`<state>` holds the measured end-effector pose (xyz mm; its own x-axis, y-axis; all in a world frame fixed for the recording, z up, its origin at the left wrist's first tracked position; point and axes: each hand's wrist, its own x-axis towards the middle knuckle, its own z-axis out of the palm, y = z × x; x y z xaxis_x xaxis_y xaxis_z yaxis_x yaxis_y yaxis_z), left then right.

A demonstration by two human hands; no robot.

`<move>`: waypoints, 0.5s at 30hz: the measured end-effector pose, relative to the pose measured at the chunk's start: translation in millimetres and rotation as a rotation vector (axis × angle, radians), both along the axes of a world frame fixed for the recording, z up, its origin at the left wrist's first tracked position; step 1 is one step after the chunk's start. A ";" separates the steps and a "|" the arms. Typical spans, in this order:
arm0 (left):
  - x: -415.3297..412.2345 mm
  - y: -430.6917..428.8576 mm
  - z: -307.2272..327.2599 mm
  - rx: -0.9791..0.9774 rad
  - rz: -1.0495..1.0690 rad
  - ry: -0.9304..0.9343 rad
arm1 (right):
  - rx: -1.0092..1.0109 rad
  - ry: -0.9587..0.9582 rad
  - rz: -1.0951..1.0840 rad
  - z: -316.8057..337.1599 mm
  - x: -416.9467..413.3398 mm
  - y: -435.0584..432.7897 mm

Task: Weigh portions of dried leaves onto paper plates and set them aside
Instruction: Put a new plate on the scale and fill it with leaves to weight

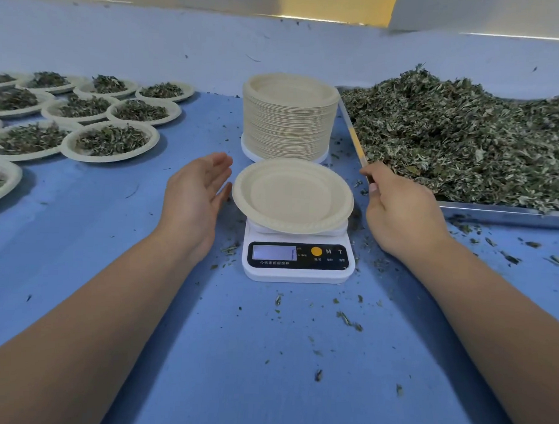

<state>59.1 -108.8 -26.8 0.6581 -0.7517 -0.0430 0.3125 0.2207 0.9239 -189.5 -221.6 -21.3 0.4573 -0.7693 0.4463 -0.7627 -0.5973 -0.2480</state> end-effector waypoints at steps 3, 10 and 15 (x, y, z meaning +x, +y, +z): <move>-2.6 0.6 -0.2 0.008 -0.071 -0.023 | 0.005 -0.001 -0.009 0.4 -0.1 0.0; 0.8 -2.2 -1.5 0.044 -0.083 0.001 | 0.022 -0.004 0.004 0.0 -0.4 0.0; 0.3 -4.9 -4.0 0.073 -0.104 -0.063 | 0.030 -0.013 0.008 0.2 -1.2 -0.7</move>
<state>59.5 -113.7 -30.9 0.5796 -0.8126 -0.0612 0.2707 0.1211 0.9550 -190.7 -222.3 -21.1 0.4575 -0.7791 0.4286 -0.7548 -0.5951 -0.2760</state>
